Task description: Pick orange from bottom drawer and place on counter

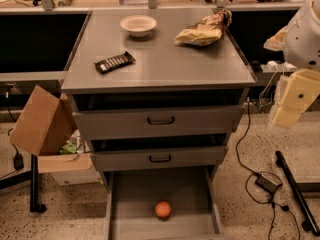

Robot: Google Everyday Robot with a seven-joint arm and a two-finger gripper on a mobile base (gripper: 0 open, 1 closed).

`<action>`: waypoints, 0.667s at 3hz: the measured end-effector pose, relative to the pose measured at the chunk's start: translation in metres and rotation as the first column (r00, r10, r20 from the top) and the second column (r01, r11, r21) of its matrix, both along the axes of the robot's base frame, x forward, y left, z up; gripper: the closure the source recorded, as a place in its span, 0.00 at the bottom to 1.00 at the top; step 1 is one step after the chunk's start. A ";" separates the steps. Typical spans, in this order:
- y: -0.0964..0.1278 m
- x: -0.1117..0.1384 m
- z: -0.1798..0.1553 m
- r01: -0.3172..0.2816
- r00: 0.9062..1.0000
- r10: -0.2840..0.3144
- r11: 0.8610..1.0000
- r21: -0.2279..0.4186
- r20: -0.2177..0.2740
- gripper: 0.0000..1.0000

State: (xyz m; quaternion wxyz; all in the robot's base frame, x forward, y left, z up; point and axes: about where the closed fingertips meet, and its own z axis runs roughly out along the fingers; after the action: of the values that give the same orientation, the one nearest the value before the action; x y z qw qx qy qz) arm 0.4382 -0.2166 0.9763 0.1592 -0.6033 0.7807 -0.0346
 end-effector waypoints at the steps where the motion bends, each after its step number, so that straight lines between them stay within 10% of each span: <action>1: 0.004 -0.006 -0.014 -0.009 1.000 0.009 1.000 -0.002 -0.018 0.00; 2: 0.004 -0.006 -0.013 -0.008 1.000 0.008 1.000 -0.003 -0.016 0.00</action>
Offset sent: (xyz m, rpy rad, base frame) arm -0.0145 0.0085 -0.0420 -0.0024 0.0741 0.0292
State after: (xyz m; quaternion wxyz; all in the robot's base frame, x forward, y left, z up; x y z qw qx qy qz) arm 0.4326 -0.2129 0.9630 0.1524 -0.6068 0.7795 -0.0302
